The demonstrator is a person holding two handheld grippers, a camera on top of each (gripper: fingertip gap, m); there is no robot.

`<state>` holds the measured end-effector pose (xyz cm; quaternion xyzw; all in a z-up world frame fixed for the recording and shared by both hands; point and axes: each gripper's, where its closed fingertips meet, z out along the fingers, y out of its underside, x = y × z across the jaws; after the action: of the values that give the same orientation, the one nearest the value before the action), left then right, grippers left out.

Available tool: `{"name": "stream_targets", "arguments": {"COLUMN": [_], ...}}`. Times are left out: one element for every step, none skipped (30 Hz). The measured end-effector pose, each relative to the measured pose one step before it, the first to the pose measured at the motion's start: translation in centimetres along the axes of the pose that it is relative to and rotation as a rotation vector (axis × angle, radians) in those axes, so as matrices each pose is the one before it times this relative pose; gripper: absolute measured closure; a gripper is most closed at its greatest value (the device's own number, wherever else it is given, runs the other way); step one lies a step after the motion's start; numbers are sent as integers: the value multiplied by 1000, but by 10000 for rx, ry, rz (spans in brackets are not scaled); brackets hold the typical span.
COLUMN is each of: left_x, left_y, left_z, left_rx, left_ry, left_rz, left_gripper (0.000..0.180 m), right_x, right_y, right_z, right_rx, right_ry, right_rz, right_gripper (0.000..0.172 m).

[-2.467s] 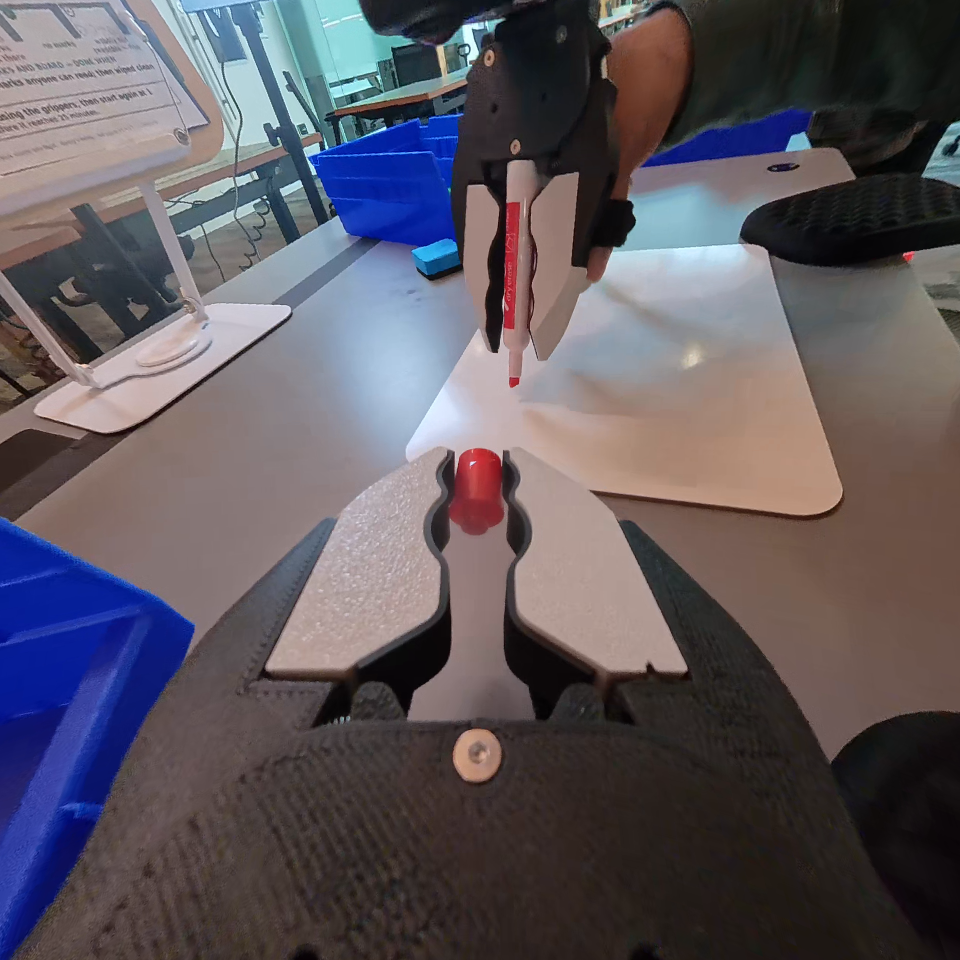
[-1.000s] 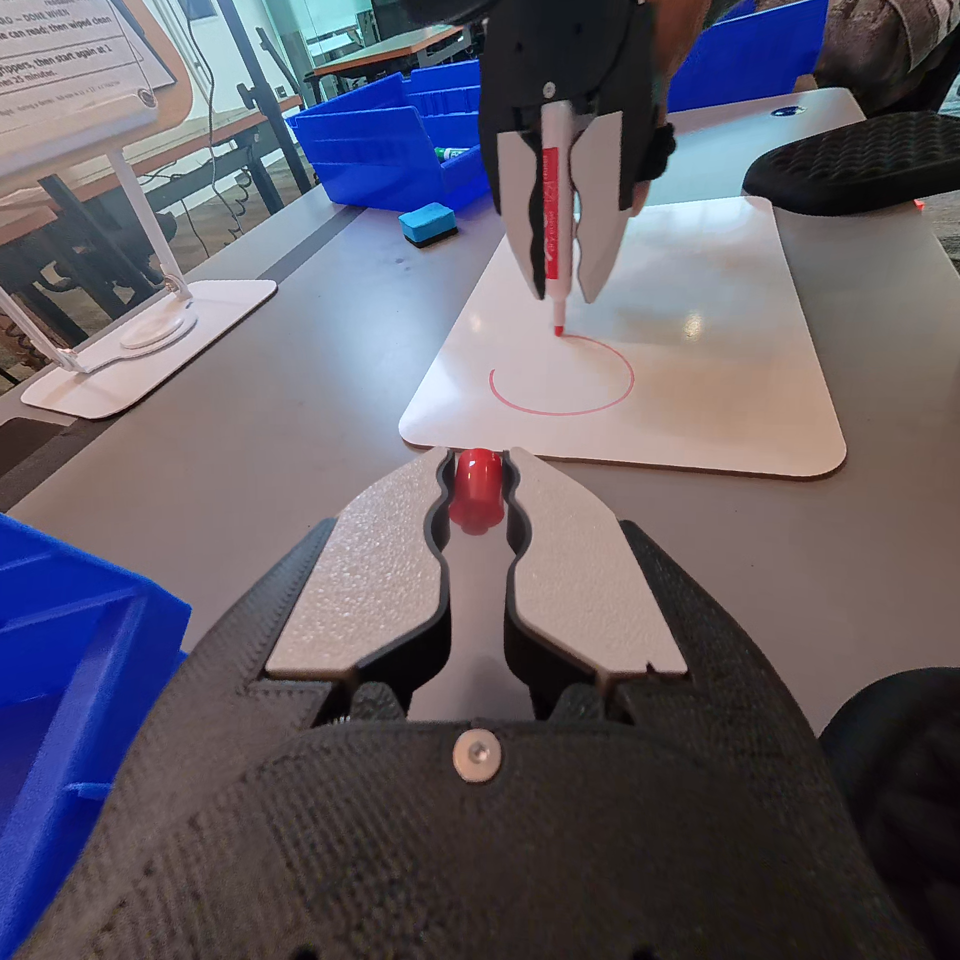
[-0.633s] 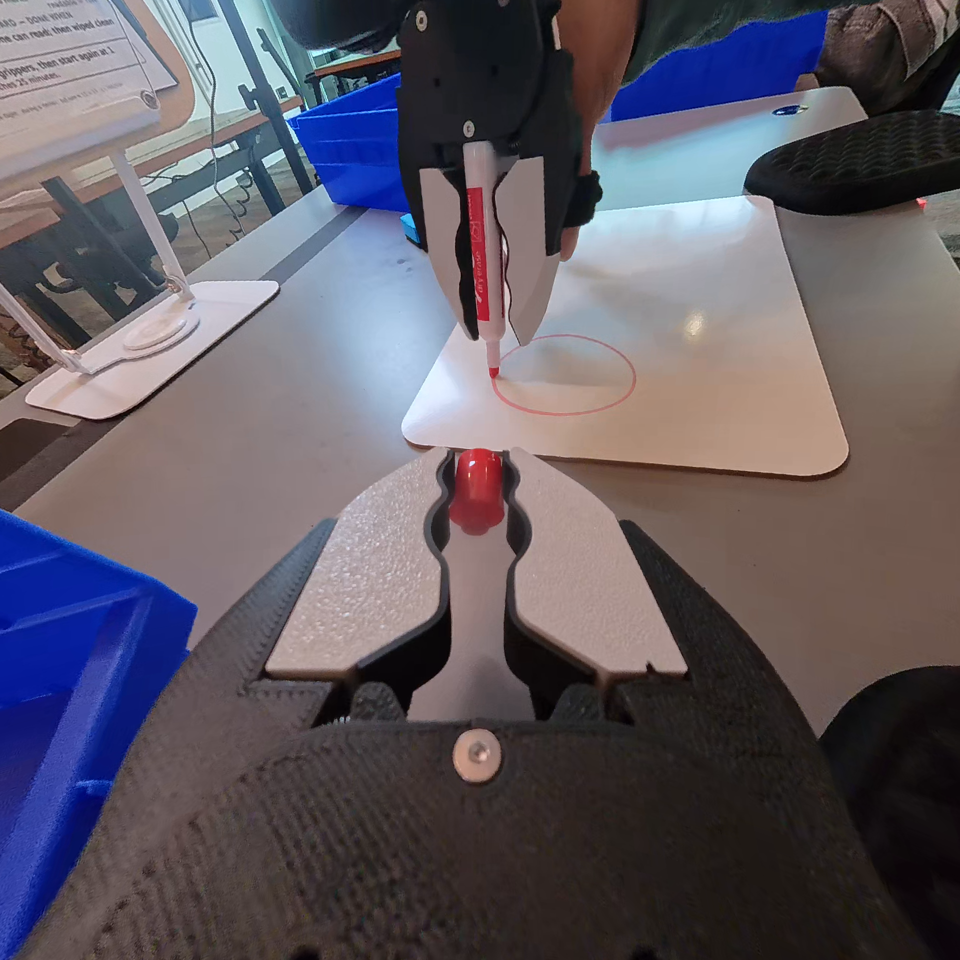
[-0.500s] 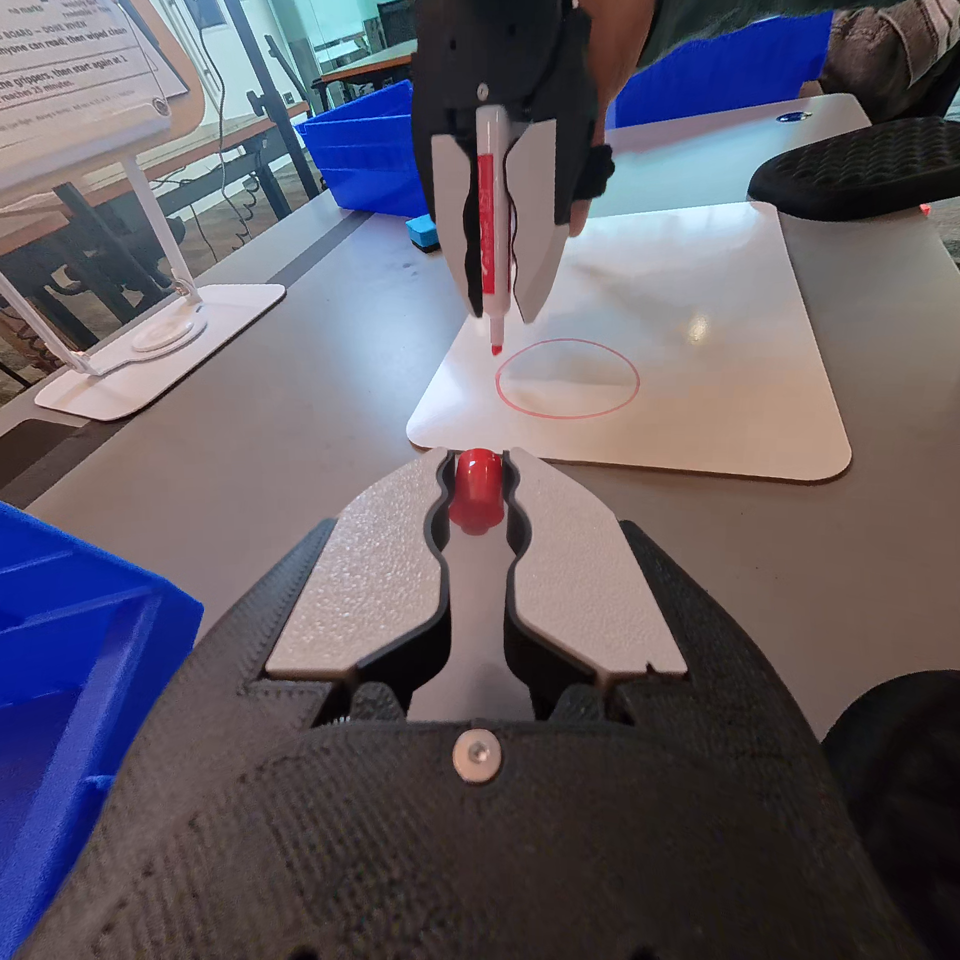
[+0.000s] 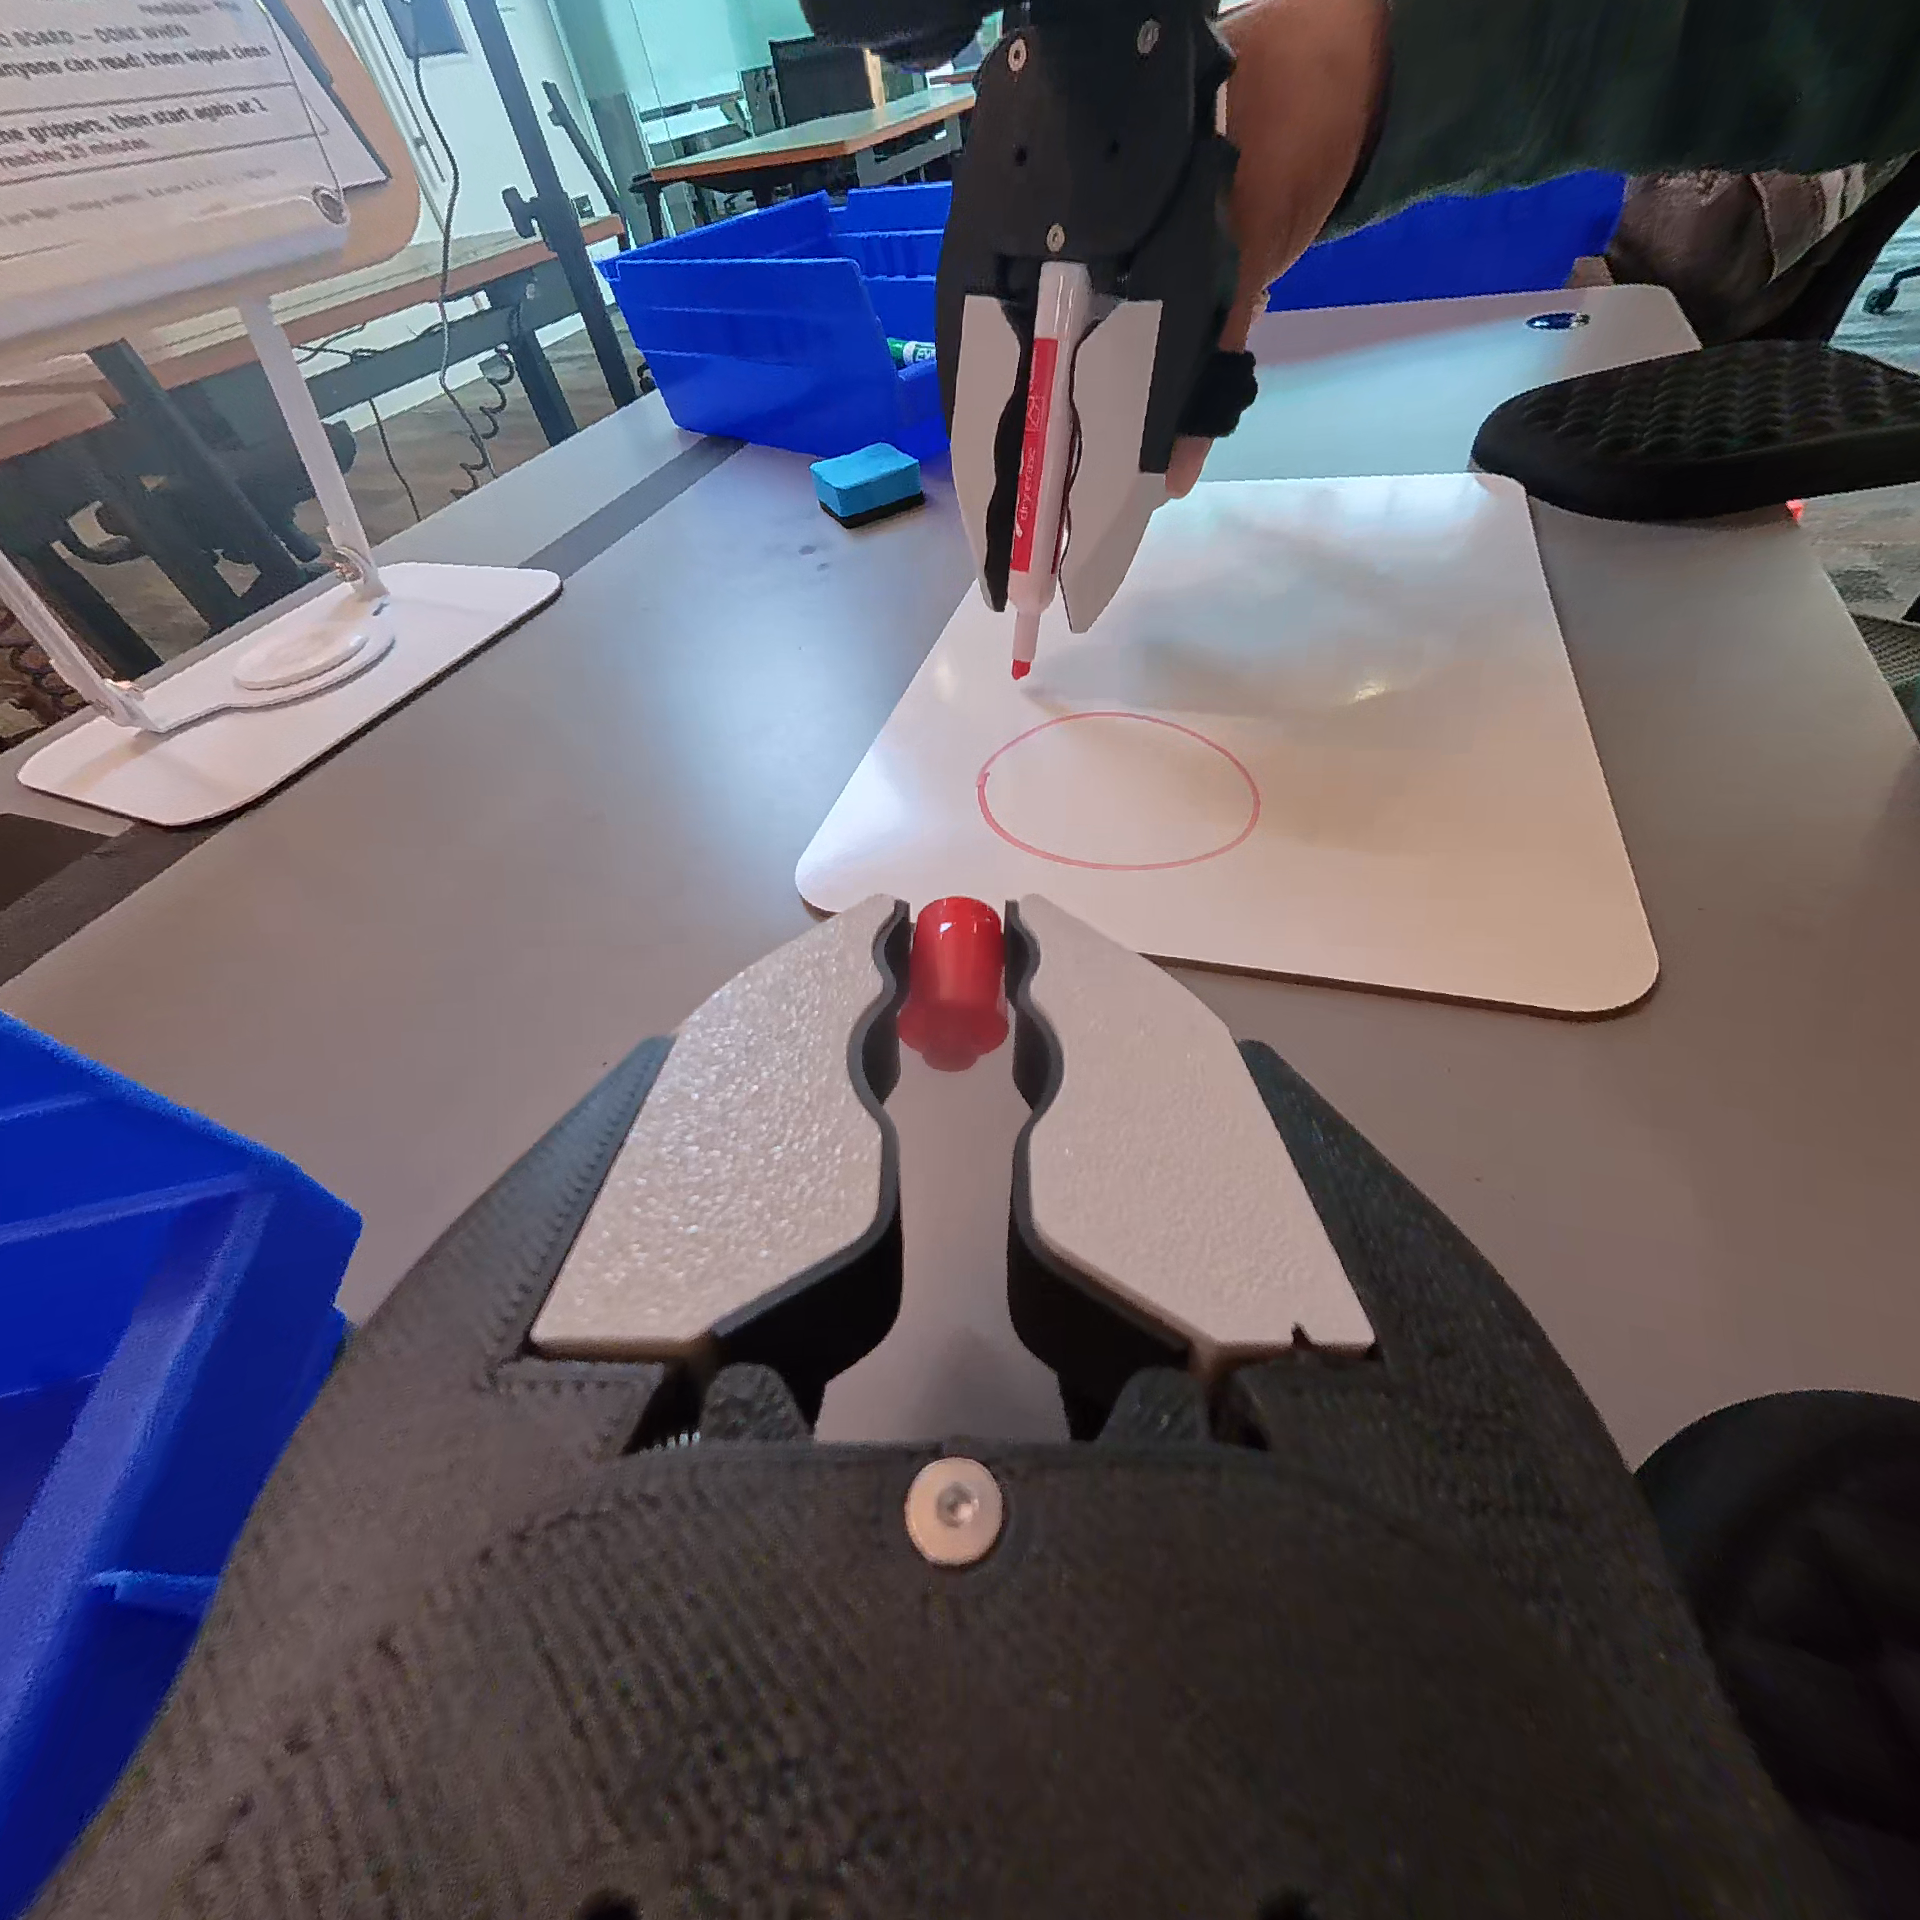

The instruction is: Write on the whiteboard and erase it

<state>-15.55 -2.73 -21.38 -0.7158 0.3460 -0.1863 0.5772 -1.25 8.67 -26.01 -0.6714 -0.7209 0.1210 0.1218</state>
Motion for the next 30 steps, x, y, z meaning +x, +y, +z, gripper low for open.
{"name": "stream_targets", "arguments": {"left_x": [-27, 4, -10, 9, 9, 9, 24, 26, 25, -3, 20, 6, 5, 25, 20, 26, 38, 41, 41, 30, 16, 17, 3, -13, -37, -29, -27, -22, -11, -2], "left_y": [8, 19, 27, 27, 27, 37, 31, 20, 17, 18, 31, 26, 4, 16, 24, 23, 23, 29, 42, 55, 34, 22, 19, 7, 35, 31, 18, 19, 11, 10], "left_z": [-6, 5, 6, 5, 8, 11, 21, 16, 15, 9, 22, 14, 7, 11, 31, 31, 36, 30, 47, 40, 26, 13, 14, 5, 13, 9, 2, -5, -10, -6], "left_rx": [0, -7, -15, -9, -20, -21, -16, -4, -11, -10, -15, -7, 6, -8, -12, -11, -13, -8, -16, -26, -13, -8, -12, 3, -10, -6, -2, -3, -5, -8], "left_ry": [4, 11, 1, -2, 1, 0, 9, 16, 12, 1, 10, 4, 6, 13, 8, 13, 13, 13, 8, 3, -9, -8, -7, -5, 1, 0, -2, 0, 4, -1], "left_rz": [-25, -14, -2, 17, 20, 19, 6, -4, -1, 6, -7, -17, -14, -9, -2, -2, -8, -10, -8, -3, 4, 5, -5, -8, -23, -26, -22, -16, -7, 1], "left_gripper": [163, 163, 163, 163, 163, 163, 163, 163, 163, 163, 163, 163, 163, 163, 163, 163, 163, 163, 163, 163, 163, 163, 163, 163, 163, 163, 163, 163, 163, 163], "right_x": [138, 64, -25, -165, -240, -338, -469, -578, -666, -703, -746, -769, -741, -648, -505, -369, -186, -57, 10, 95, 165, 300, 507, 657, 825, 872, 802, 743, 677, 559], "right_y": [104, 178, 104, 113, 144, 161, 223, 242, 284, 300, 261, 273, 249, 230, 175, 93, 49, 19, -8, -67, -101, -184, -266, -264, -337, -366, -310, -272, -190, -139], "right_z": [128, 125, 63, -39, -60, -50, -42, -57, -45, -28, -52, -41, -35, -25, -19, 0, 0, -3, 9, -3, -25, -72, -128, -156, -153, -119, -59, 37, 109, 165], "right_rx": [-66, -97, -26, -36, -39, -26, -42, -23, -34, -27, 4, -4, -4, -3, 11, 29, 33, 30, 32, 52, 69, 101, 133, 120, 154, 165, 125, 98, 38, 16], "right_ry": [19, -5, -22, -83, -67, -64, -107, -110, -117, -93, -102, -109, -86, -38, 5, 13, 25, 17, -15, 1, -10, 17, 97, 141, 208, 196, 122, 102, 97, 80], "right_rz": [-3, -3, -11, 18, -6, -35, -6, -20, -24, -17, -8, -1, -26, -40, -46, -31, 7, 15, 23, 18, 24, 49, 39, 36, 27, 46, 87, 82, 52, 30], "right_gripper": [138, 138, 138, 138, 138, 138, 138, 138, 138, 138, 138, 138, 138, 138, 138, 138, 138, 138, 138, 138, 138, 138, 138, 138, 138, 138, 138, 138, 138, 138]}}
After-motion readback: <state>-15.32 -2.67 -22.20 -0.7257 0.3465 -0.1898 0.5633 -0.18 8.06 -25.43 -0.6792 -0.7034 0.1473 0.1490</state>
